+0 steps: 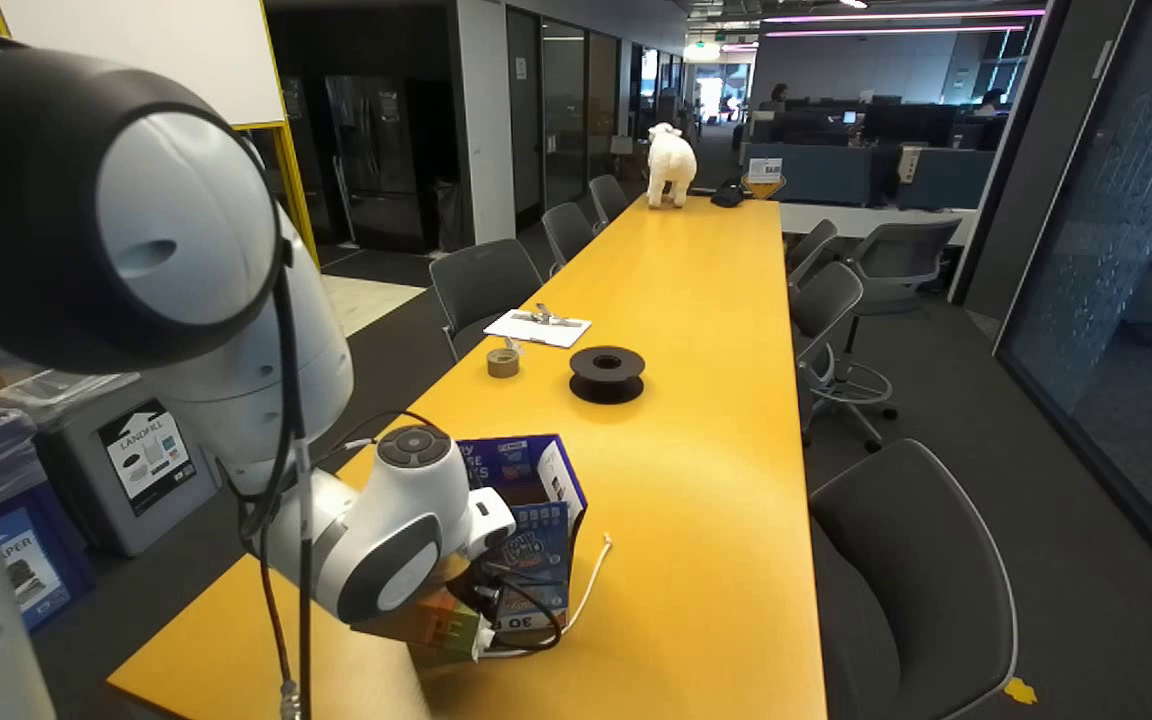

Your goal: Put the strings inside the blue box.

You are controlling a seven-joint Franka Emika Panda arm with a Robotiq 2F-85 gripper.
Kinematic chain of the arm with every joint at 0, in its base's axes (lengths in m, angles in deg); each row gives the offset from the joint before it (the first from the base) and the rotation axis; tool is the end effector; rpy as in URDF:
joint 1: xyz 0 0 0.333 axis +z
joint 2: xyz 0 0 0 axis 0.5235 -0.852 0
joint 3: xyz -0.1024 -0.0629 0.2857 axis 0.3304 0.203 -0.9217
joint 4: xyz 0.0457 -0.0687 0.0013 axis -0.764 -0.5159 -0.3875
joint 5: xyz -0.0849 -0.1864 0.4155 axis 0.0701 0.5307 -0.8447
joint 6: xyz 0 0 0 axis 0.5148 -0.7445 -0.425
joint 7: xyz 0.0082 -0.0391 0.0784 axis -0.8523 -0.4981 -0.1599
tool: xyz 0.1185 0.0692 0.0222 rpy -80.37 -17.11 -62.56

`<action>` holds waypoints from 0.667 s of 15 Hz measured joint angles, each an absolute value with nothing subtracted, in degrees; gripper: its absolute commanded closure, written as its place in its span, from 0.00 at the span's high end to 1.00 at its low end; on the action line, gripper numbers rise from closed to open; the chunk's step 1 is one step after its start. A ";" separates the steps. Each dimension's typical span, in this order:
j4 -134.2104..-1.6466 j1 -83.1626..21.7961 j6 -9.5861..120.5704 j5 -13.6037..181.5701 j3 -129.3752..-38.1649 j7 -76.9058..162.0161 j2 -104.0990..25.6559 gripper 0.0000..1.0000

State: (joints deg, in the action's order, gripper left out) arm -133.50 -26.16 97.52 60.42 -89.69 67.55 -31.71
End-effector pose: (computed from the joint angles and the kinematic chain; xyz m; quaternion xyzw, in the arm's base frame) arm 0.4179 0.0268 0.0775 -0.9942 -0.0626 -0.0852 0.0186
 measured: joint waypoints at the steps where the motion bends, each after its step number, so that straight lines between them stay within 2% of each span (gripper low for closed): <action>1: -133.50 -26.16 97.77 60.38 -89.72 67.55 -31.77 0.28; 4: -133.50 -26.16 97.93 60.15 -89.82 67.55 -31.78 0.06; 6: -133.50 -26.18 97.93 59.83 -90.11 67.57 -31.78 0.01; 10: -133.34 -26.21 97.93 59.41 -90.35 67.58 -31.69 0.06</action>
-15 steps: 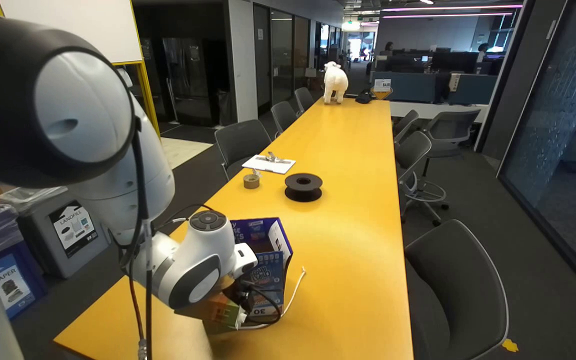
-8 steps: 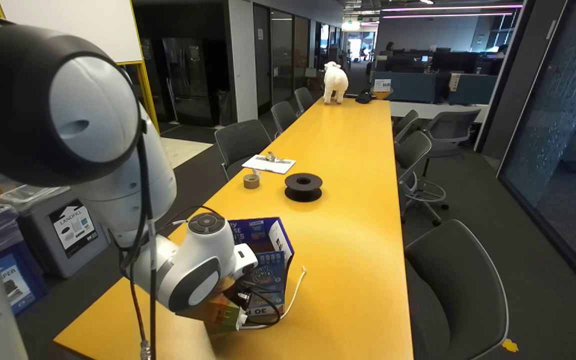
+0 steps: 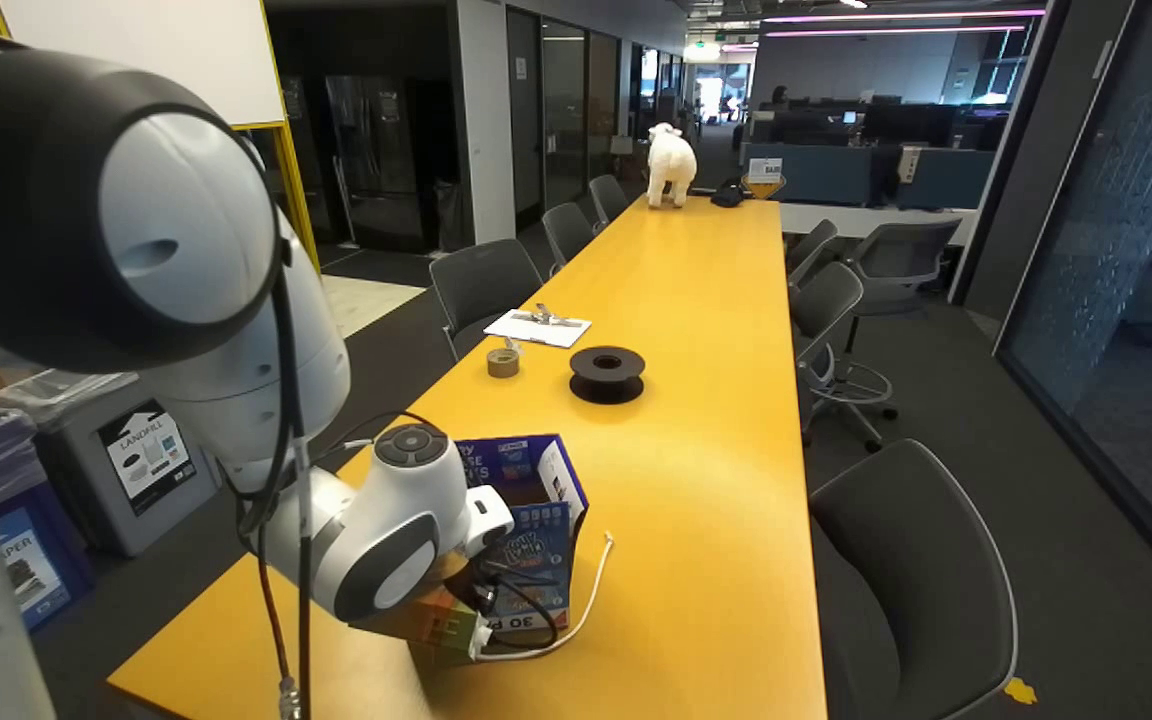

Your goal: Put the strings inside the blue box.

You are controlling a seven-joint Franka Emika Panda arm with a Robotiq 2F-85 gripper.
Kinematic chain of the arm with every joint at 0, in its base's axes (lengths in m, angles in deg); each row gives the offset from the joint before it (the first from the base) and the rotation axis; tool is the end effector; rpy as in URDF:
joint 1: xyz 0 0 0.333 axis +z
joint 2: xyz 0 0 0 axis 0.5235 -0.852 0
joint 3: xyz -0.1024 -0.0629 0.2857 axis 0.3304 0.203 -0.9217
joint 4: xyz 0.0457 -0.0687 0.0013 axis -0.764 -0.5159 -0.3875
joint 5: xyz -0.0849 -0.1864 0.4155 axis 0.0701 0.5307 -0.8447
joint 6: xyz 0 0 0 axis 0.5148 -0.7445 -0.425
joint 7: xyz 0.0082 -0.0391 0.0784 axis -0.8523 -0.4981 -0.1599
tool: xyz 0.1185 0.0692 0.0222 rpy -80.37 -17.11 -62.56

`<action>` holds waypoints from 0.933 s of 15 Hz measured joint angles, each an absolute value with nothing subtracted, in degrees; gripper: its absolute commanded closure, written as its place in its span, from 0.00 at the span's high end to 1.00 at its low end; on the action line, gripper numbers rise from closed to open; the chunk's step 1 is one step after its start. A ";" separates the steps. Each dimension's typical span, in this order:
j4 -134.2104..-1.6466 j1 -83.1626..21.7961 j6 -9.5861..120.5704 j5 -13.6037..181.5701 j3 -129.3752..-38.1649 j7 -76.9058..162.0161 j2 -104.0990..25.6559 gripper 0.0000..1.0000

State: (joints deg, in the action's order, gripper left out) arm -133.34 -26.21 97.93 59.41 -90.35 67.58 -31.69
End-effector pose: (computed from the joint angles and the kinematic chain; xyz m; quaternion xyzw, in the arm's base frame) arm 0.4197 0.0303 0.0791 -0.9940 -0.0592 -0.0900 0.0202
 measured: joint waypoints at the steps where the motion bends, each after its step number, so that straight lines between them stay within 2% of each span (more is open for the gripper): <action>1: -133.23 -26.20 97.93 59.41 -90.04 67.57 -31.48 0.06; 4: -132.79 -25.18 97.81 60.73 -86.30 67.18 -29.71 0.07; 6: -132.41 -23.17 97.80 66.08 -80.30 63.65 -27.57 0.06; 10: -131.97 -21.47 100.06 85.91 -66.40 49.66 -23.75 0.06; 14: -123.78 -23.72 99.25 105.68 -58.51 35.07 -23.27 0.05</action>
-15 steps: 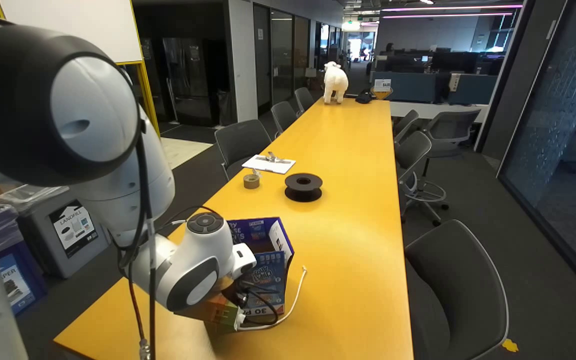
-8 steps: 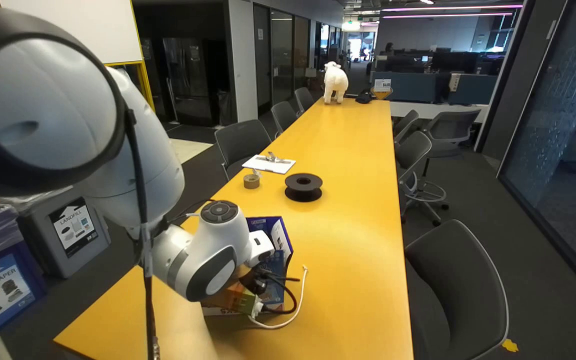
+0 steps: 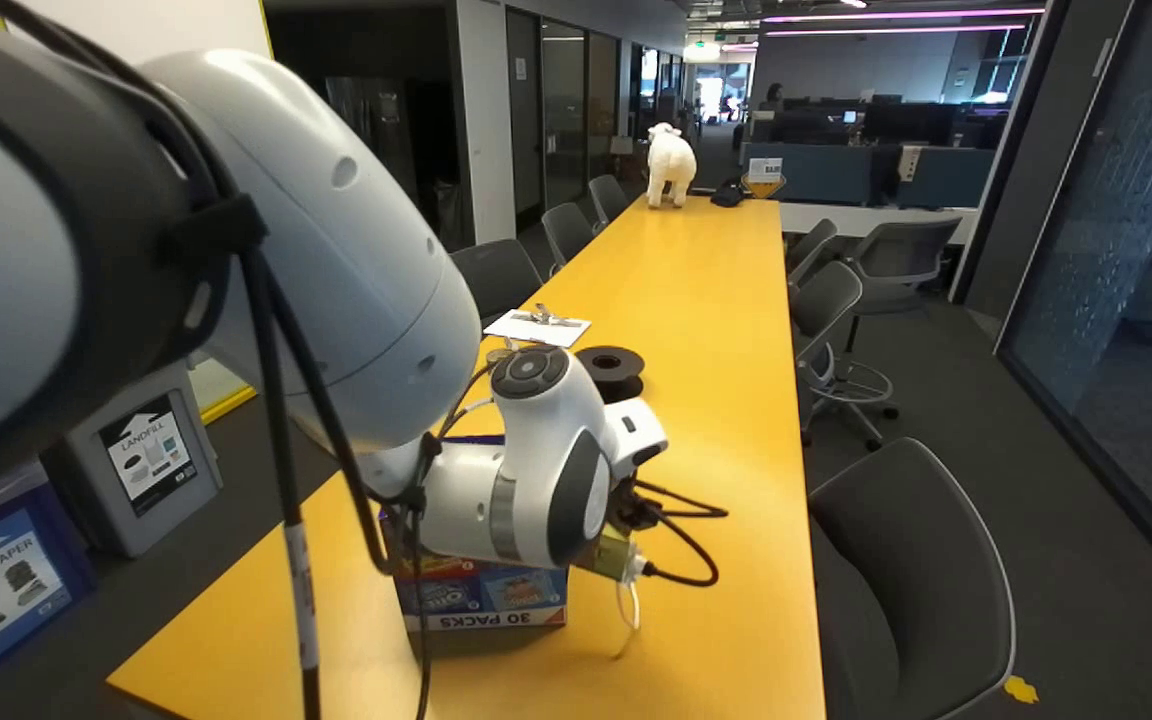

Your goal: Put the strings inside the blue box.

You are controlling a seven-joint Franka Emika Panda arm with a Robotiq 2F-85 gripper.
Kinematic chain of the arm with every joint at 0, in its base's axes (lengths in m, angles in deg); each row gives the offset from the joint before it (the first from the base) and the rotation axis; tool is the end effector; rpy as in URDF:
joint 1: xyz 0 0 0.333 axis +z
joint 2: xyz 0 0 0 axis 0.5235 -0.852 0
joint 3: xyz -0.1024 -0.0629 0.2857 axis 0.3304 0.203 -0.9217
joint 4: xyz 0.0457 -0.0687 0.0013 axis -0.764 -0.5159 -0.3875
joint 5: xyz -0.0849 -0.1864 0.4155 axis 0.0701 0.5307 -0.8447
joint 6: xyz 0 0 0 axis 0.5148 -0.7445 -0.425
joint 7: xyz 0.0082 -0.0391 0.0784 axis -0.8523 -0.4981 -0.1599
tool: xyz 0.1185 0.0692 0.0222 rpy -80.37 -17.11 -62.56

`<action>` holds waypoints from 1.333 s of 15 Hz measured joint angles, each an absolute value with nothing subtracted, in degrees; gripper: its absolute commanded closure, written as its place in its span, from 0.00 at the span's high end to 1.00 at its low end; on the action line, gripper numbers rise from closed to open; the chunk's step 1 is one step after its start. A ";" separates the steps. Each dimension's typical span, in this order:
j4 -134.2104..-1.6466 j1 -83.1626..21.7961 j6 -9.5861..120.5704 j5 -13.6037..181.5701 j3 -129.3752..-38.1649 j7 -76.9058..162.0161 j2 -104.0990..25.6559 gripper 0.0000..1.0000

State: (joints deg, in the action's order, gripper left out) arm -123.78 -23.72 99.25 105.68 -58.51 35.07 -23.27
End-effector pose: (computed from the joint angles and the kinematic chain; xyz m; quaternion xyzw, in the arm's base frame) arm 0.5065 -0.1612 0.2141 0.9635 -0.0755 0.2435 0.0822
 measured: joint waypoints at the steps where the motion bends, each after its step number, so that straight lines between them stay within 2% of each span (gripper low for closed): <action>1: -120.79 -24.07 97.73 110.56 -57.51 30.79 -22.87 0.06; 6: -108.22 -24.46 82.34 131.44 -61.07 8.67 -15.71 0.06; 9: -104.44 -23.80 70.20 140.62 -69.06 -3.76 -10.41 0.06; 16: -98.11 -24.59 44.26 141.30 -95.78 -15.19 -6.50 0.06; 20: -91.86 -24.02 34.03 142.91 -102.89 -18.28 -7.34 0.04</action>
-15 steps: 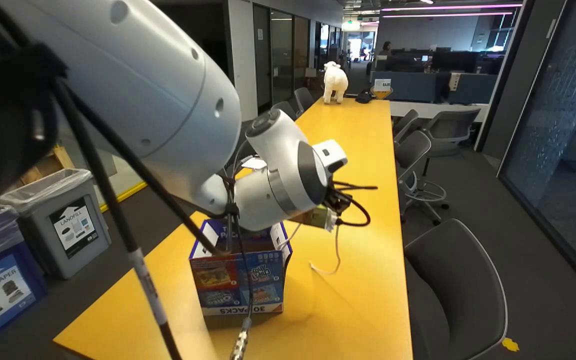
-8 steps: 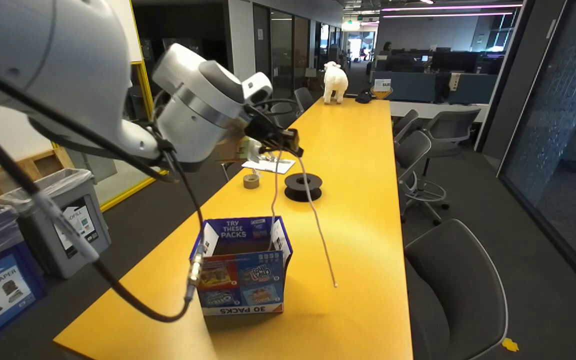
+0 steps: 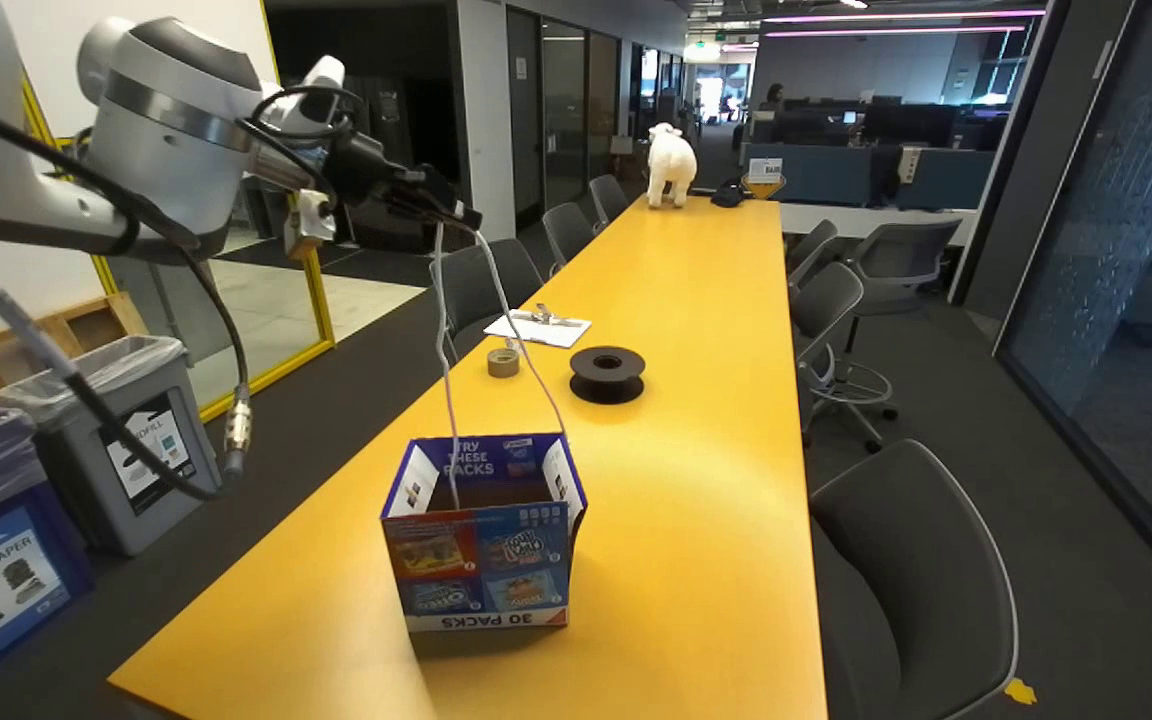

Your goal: Put the strings inside the blue box.

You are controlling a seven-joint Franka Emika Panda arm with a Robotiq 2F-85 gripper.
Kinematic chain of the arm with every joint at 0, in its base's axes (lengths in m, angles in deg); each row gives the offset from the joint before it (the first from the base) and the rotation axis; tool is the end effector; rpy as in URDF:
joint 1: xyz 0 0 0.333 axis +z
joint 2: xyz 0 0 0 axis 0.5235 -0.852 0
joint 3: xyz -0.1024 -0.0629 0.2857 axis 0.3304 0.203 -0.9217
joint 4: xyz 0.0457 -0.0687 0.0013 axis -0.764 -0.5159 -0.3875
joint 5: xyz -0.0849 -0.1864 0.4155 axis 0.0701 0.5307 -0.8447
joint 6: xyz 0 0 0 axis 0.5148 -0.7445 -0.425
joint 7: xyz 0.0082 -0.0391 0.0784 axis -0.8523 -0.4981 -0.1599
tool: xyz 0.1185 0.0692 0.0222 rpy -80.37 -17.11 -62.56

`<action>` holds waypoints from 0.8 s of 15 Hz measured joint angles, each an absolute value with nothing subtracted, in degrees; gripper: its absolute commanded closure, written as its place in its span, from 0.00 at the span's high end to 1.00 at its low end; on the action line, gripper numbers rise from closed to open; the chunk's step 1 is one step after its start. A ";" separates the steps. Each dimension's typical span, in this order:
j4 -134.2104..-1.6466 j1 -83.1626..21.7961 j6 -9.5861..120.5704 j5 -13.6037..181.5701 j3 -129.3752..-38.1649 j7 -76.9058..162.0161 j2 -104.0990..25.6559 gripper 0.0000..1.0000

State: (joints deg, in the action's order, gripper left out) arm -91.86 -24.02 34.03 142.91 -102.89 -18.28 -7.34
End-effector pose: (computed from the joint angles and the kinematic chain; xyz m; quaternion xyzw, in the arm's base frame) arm 0.5682 0.1611 0.5792 0.8343 -0.1632 0.4192 0.3188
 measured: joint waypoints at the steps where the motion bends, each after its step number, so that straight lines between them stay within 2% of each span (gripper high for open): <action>1: -90.42 -24.00 32.08 143.66 -103.83 -18.90 -7.72 0.04; 12: -79.84 -23.61 19.74 150.58 -105.41 -23.38 -12.65 0.04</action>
